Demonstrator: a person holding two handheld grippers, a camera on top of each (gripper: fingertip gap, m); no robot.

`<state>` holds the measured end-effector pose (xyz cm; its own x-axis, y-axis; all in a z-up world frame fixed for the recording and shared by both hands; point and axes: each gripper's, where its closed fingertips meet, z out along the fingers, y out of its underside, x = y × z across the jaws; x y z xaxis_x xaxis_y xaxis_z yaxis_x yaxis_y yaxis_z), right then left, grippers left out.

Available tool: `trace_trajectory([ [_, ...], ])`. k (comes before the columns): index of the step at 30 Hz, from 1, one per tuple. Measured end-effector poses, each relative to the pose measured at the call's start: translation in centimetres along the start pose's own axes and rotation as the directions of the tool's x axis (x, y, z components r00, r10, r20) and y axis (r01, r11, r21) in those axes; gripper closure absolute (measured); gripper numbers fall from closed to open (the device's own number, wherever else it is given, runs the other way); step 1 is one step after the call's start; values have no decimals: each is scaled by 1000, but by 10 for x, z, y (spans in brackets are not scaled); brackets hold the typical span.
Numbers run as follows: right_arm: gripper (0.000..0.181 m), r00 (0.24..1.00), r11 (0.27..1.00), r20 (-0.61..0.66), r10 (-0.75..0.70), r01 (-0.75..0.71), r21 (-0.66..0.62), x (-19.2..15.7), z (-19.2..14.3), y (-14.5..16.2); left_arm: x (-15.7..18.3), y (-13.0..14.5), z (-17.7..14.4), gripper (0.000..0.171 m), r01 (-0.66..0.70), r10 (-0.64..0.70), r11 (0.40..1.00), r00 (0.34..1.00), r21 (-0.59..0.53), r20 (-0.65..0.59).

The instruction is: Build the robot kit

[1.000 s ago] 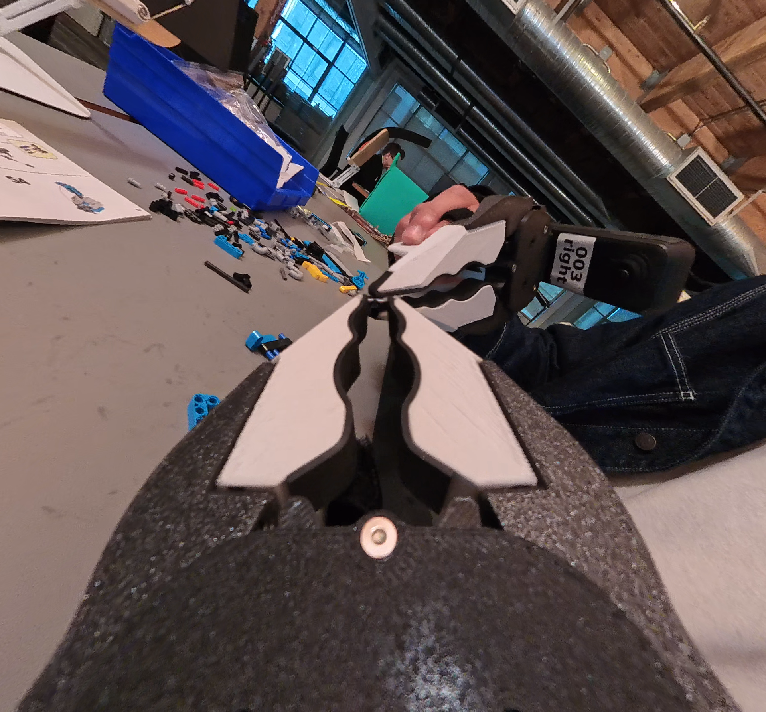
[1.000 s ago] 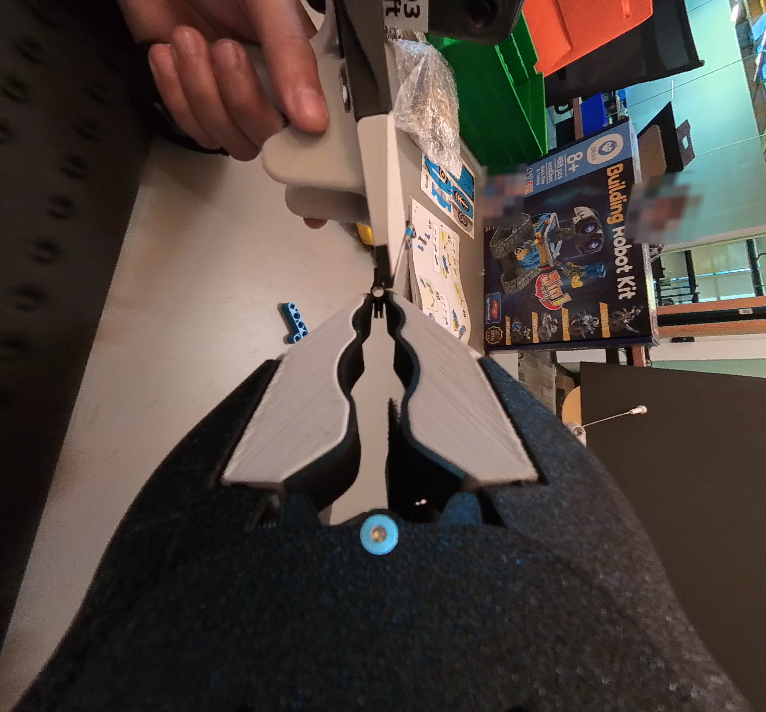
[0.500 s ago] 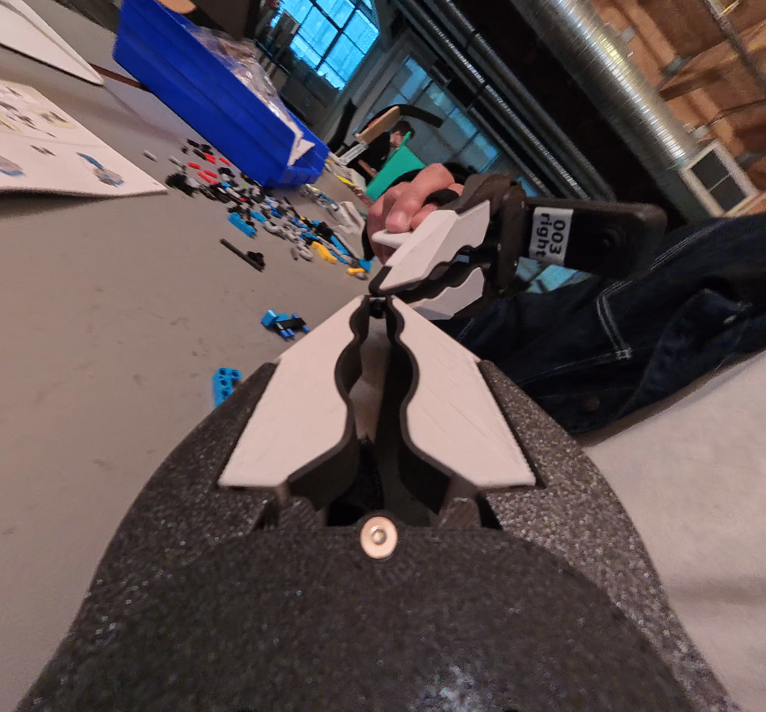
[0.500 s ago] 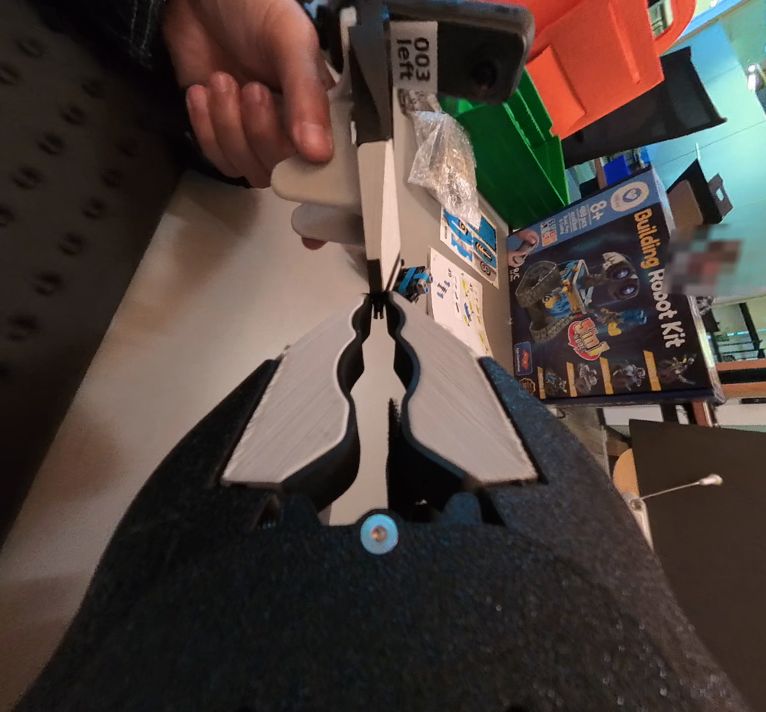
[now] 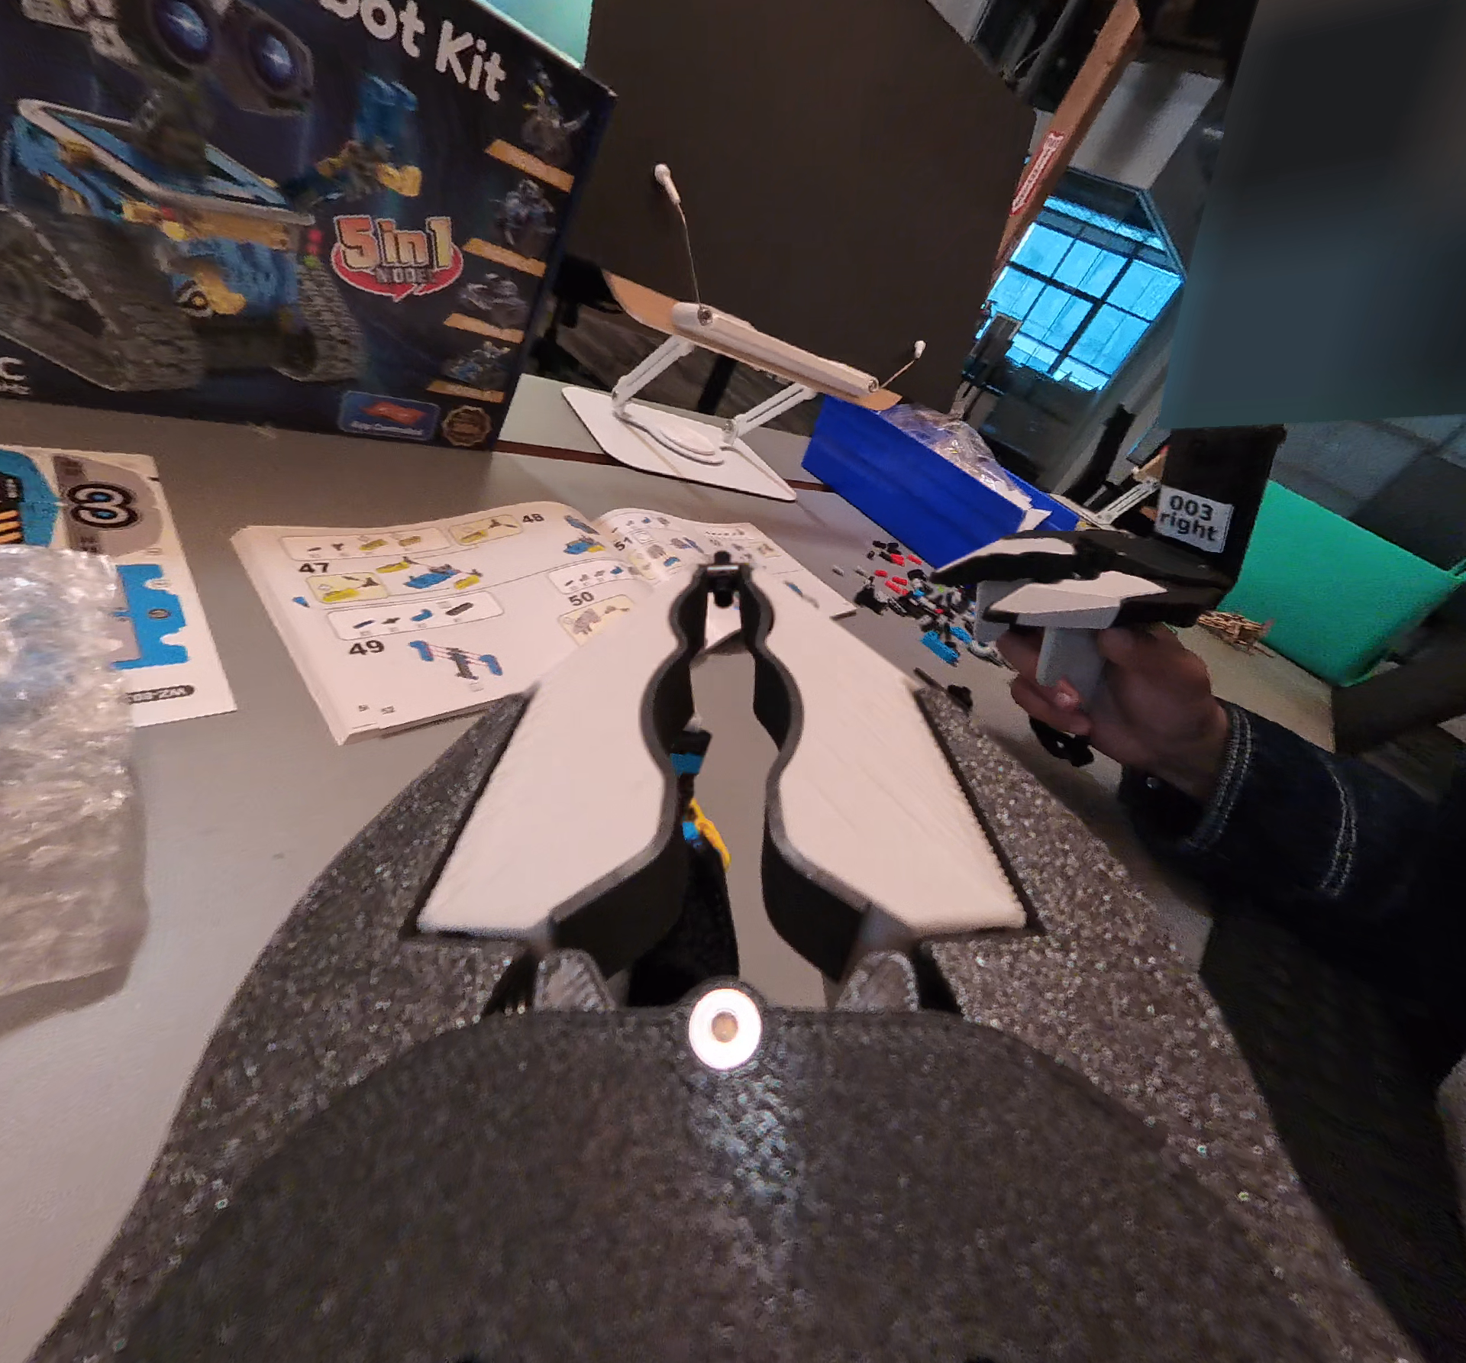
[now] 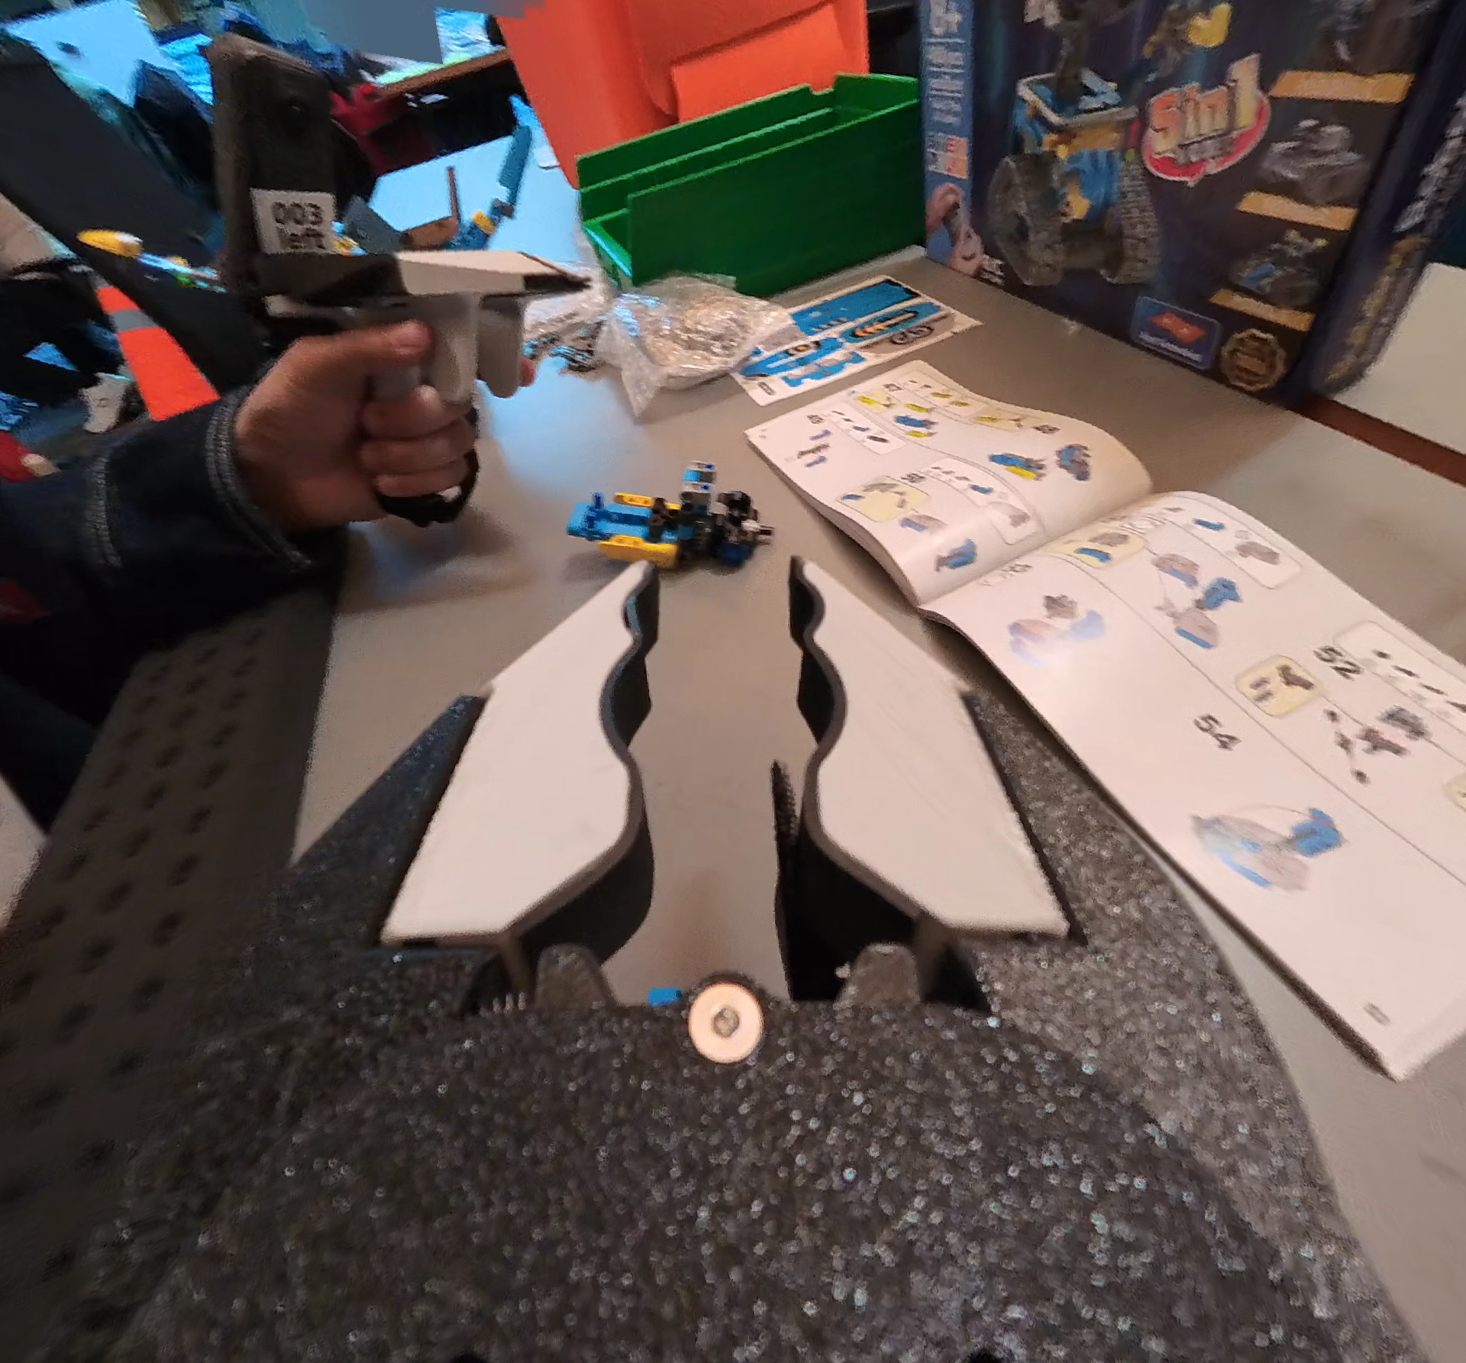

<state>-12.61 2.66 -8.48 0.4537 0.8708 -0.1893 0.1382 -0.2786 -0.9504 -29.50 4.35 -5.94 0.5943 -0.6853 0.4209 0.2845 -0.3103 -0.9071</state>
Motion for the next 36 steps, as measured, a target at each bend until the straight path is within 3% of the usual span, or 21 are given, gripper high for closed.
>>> trace_trajectory([
  [6, 156, 988, 992, -96, -117, 111, -66, 11, 1, 13, 8, 7, 5, 164, 83, -84, 996, 993, -15, -79],
  [11, 156, 989, 989, -91, -115, 105, -108, 9, 4, 21, 19, 6, 4, 164, 79, -80, 997, 990, -13, -119],
  [16, 154, 993, 988, -46, -111, 106, -111, -5, 7, 19, 44, -1, 0, 165, 91, -84, 996, 968, 21, -235],
  [18, 154, 998, 995, 22, -56, 58, -78, -21, 7, 12, 59, 0, -1, 165, 13, -3, 999, 966, 35, -260],
  [19, 154, 994, 999, 108, 14, -9, -47, -36, 6, 5, 68, 4, 0, 165, -92, 99, 995, 964, 38, -247],
  [21, 150, 933, 978, 295, 206, -206, -30, -64, 5, -8, 89, 22, 5, 164, -361, 355, 933, 910, 14, -214],
  [23, 144, 826, 925, 429, 366, -372, -73, -86, 7, -13, 112, 39, 8, 164, -584, 575, 811, 792, 18, -205],
  [25, 139, 740, 869, 462, 488, -460, -180, -98, 13, -3, 130, 51, 8, 164, -733, 726, 679, 662, 42, -185],
  [27, 144, 649, 813, 504, 570, -533, -233, -107, 13, 0, 144, 56, 8, 164, -801, 798, 595, 579, 68, -169],
  [29, 150, 551, 773, 570, 610, -573, -273, -118, 8, -4, 155, 61, 8, 164, -821, 821, 563, 544, 91, -172],
  [31, 163, 508, 773, 621, 597, -571, -276, -128, 2, -9, 159, 70, 10, 164, -845, 841, 529, 510, 75, -184],
  [34, 175, 556, 801, 601, 574, -533, -272, -129, 2, -6, 162, 71, 9, 164, -846, 842, 528, 509, 79, -179],
  [36, 175, 540, 788, 597, 593, -543, -291, -128, 2, -4, 161, 72, 11, 164, -867, 865, 492, 478, 73, -156],
])
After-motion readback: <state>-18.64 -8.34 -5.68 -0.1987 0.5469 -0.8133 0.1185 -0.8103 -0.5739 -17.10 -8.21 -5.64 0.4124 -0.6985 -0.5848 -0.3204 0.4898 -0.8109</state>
